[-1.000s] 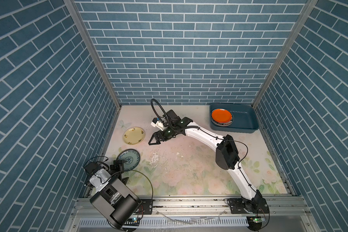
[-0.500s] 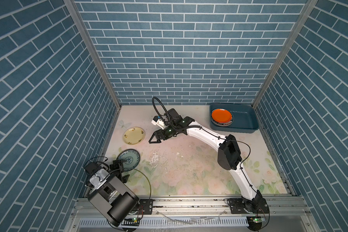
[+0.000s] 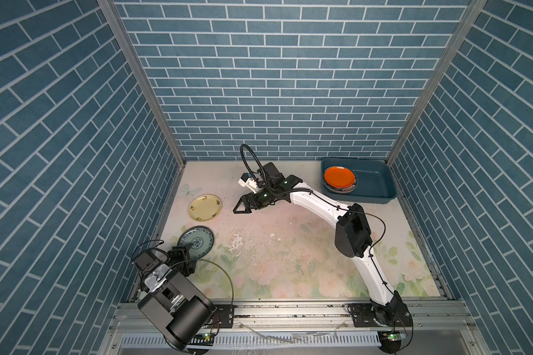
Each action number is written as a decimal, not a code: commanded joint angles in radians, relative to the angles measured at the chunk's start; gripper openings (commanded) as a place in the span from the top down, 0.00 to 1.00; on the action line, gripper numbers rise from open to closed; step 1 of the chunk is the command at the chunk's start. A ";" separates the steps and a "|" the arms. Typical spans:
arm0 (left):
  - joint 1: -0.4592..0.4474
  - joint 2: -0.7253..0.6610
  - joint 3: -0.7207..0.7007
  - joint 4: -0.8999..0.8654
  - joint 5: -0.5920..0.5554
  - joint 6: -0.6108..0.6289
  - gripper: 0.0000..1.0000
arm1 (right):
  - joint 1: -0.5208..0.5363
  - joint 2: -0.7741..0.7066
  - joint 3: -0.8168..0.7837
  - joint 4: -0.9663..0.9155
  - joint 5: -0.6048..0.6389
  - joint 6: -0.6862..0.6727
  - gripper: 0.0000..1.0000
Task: Place the plates into the plastic bin on the countertop
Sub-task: Pick up the plate from the middle-left of the table.
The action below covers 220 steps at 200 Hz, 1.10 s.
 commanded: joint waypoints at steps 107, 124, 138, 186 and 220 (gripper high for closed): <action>0.000 0.056 0.006 -0.093 -0.185 0.156 0.84 | -0.013 -0.006 0.058 -0.083 0.049 0.000 0.06; -0.001 0.054 0.011 -0.098 -0.177 0.161 0.96 | -0.017 0.001 0.074 -0.096 0.057 -0.002 0.06; -0.001 0.049 0.024 -0.126 -0.182 0.179 0.99 | -0.020 0.005 0.091 -0.112 0.062 -0.005 0.06; -0.002 -0.057 0.134 -0.332 -0.162 0.234 1.00 | -0.042 0.016 0.200 -0.189 0.080 -0.029 0.06; -0.016 -0.165 0.326 -0.623 -0.163 0.285 1.00 | -0.092 -0.020 0.231 -0.191 0.099 0.003 0.06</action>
